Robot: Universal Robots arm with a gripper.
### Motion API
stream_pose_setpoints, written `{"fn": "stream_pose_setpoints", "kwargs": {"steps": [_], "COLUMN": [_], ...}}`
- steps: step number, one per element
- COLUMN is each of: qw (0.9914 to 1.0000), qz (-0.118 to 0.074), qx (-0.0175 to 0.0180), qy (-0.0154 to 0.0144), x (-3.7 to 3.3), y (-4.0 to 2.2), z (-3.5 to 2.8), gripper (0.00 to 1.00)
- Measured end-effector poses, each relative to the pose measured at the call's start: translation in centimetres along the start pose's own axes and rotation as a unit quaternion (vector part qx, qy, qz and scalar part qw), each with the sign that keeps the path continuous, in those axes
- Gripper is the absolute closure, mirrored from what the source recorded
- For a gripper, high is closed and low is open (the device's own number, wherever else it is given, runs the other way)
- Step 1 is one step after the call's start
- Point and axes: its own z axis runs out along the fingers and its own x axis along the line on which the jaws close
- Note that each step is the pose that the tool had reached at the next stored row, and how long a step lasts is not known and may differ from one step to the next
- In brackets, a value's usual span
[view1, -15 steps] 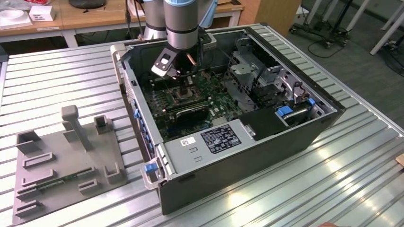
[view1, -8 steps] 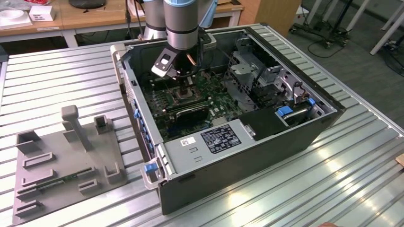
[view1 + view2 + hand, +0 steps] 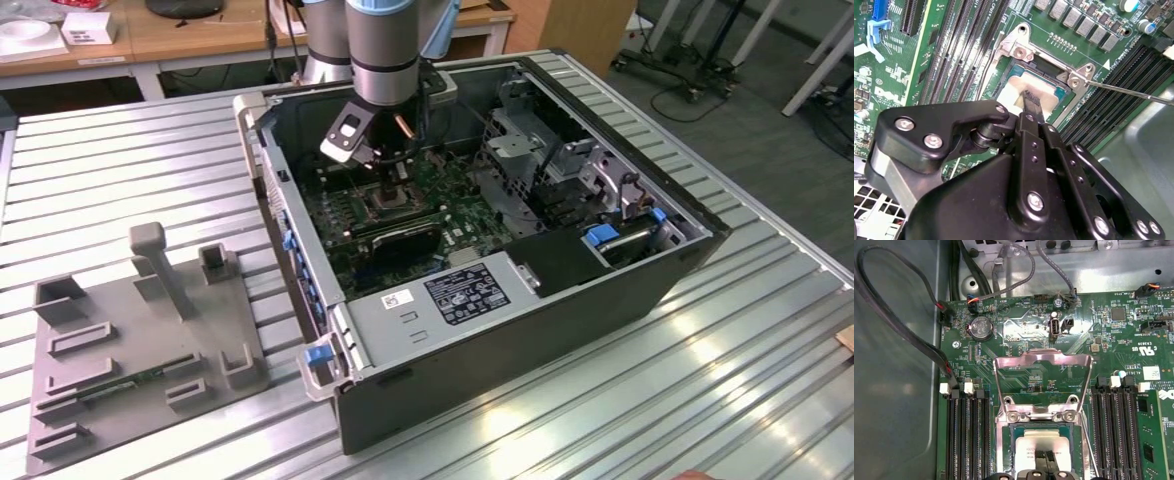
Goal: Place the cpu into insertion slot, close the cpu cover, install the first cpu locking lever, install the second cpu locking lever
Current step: 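Place the cpu into insertion slot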
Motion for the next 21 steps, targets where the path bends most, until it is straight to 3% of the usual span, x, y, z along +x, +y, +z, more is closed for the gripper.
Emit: {"fn": "stream_pose_setpoints", "kwargs": {"steps": [11,21], "qw": [1.0,1.0], "qz": [0.0,0.0], "qx": [-0.0004,0.0], "qy": [0.0006,0.0001], "x": [0.02,0.01], "y": [0.02,0.09], "z": [-0.07,-1.07], "gripper": [0.9,0.9]}}
